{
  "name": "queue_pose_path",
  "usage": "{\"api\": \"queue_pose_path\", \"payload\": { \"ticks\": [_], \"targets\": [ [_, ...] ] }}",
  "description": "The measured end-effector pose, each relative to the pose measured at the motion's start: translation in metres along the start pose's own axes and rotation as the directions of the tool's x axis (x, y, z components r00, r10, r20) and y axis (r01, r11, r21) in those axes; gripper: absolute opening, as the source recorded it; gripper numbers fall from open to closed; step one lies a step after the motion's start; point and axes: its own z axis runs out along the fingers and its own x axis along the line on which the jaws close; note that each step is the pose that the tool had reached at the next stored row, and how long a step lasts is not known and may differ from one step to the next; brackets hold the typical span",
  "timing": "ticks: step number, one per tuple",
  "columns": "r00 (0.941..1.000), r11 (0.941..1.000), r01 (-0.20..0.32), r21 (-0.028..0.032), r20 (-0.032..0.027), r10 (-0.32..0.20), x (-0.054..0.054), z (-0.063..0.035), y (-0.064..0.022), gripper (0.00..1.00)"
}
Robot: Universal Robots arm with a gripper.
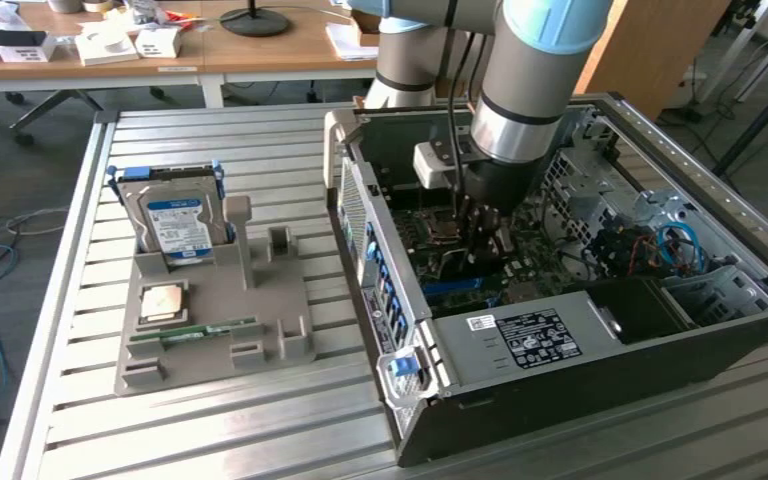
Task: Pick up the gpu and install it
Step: 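Insert the gpu into the slot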
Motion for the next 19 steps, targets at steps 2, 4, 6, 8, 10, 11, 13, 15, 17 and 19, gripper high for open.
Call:
{"api": "queue_pose_path", "payload": {
  "ticks": [2,4,6,8,10,11,13,15,17,19],
  "targets": [
    [1.0,1.0,0.0,0.0,-0.0001,0.0,0.0,0.0004,0.0,0.27],
    [1.0,1.0,0.0,-0.0001,-0.0003,0.0,0.0,0.0006,0.0,0.27],
    [1.0,1.0,0.0,0.0,-0.0001,0.0,0.0,0.0012,0.0,0.27],
    [1.0,1.0,0.0,-0.0001,-0.0001,0.0,0.0,0.0018,0.0,0.27],
    [1.0,1.0,0.0,0.0,-0.0002,0.0,0.0001,0.002,0.0,0.27],
    [1.0,1.0,0.0,-0.0001,-0.0003,0.0,0.0001,0.002,0.0,0.27],
    [1.0,1.0,0.0,0.0,0.0,0.0,0.0002,0.0021,0.0,0.27],
    [1.0,1.0,0.0,-0.0001,0.0,0.0,0.0003,0.0021,0.0,0.27],
    [1.0,1.0,0.0,-0.0002,-0.0003,0.0,0.0004,0.0024,0.0001,0.27],
    [1.0,1.0,0.0,-0.0001,-0.0003,0.0,0.0003,0.0025,0.0,0.27]
  ]
}}
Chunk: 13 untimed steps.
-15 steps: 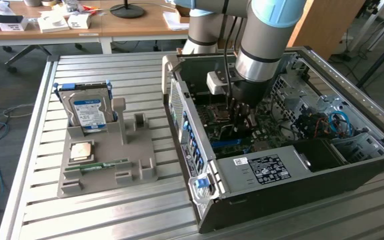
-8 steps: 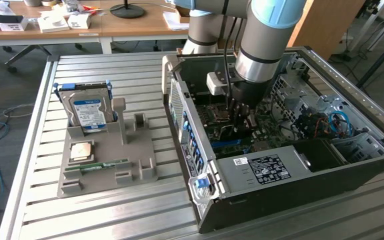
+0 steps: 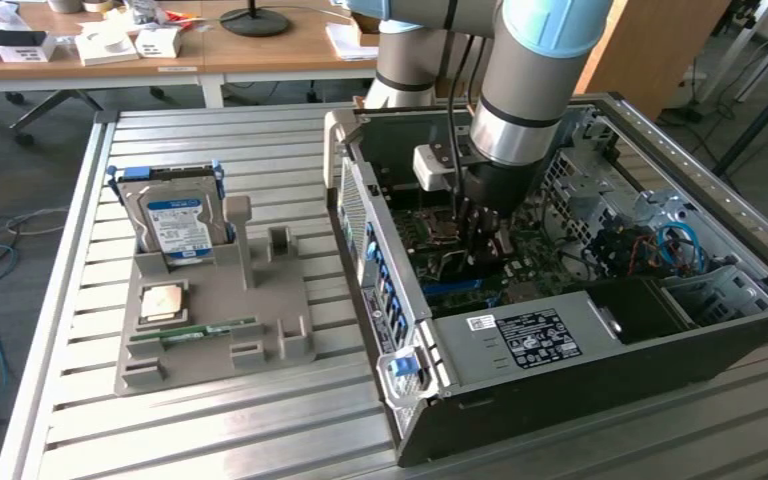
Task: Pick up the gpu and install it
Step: 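Insert the gpu into the slot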
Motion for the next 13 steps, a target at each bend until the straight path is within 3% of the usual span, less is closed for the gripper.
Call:
{"api": "queue_pose_path", "payload": {
  "ticks": [13],
  "targets": [
    [1.0,1.0,0.0,0.0001,0.0002,0.0,0.0,0.0015,0.0,0.27]
  ]
}}
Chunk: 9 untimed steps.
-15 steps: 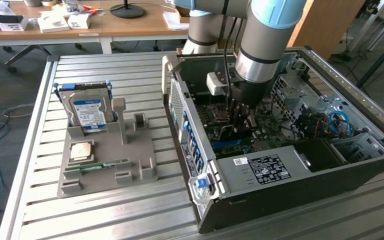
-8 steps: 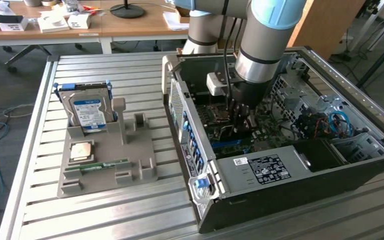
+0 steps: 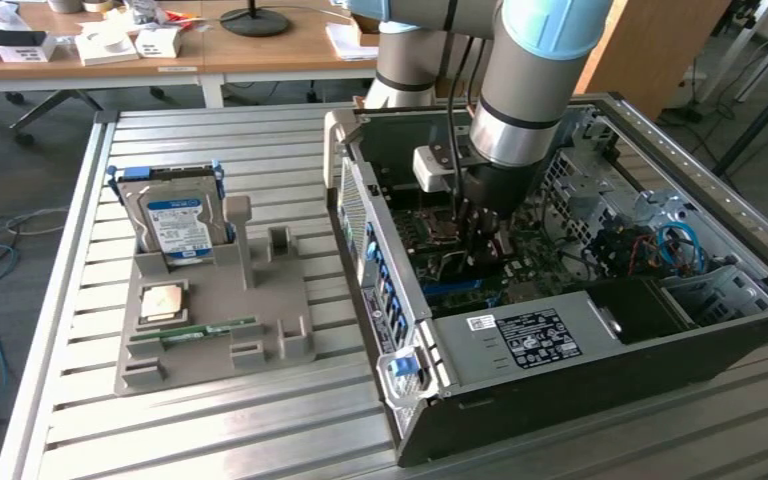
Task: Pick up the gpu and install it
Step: 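Insert the gpu into the slot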
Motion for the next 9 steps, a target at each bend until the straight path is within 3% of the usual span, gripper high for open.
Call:
{"api": "queue_pose_path", "payload": {
  "ticks": [9],
  "targets": [
    [1.0,1.0,0.0,-0.0002,-0.0003,0.0,0.0001,0.0015,0.0001,0.27]
  ]
}}
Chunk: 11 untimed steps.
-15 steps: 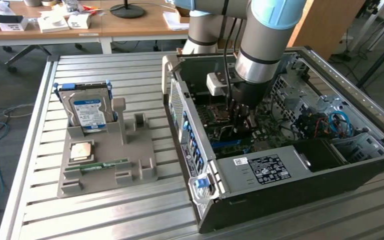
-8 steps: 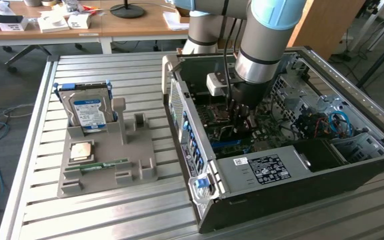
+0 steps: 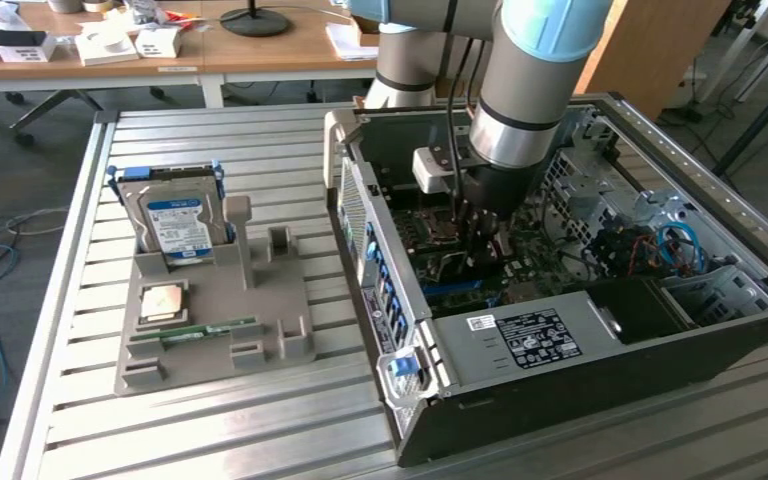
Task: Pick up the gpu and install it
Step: 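Insert the gpu into the slot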
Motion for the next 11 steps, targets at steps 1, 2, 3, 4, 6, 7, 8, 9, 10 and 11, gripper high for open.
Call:
{"api": "queue_pose_path", "payload": {
  "ticks": [1,2,3,4,6,7,8,9,10,11],
  "targets": [
    [1.0,1.0,0.0,-0.0001,-0.0001,0.0,0.0,0.0,0.0,0.27],
    [1.0,1.0,0.0,0.0001,0.0003,0.0,0.0,0.0006,0.0,0.27],
    [1.0,1.0,0.0,0.0001,0.0004,0.0,0.0,0.001,0.0,0.27],
    [1.0,1.0,0.0,0.0001,0.0003,0.0,0.0,0.0009,0.0,0.27],
    [1.0,1.0,0.0,0.0,0.0002,0.0,0.0,0.0009,0.0,0.27],
    [1.0,1.0,0.0,0.0,0.0002,0.0,0.0,0.0009,0.0,0.27],
    [1.0,1.0,0.0,0.0,0.0001,0.0,0.0,0.0009,0.0,0.27],
    [1.0,1.0,0.0,0.0,0.0001,0.0,0.0,0.0009,0.0,0.27],
    [1.0,1.0,0.0,0.0,0.0001,0.0,0.0,0.0009,0.0,0.27],
    [1.0,1.0,0.0,0.0,0.0002,0.0,0.0,0.0009,0.0,0.27]
  ]
}}
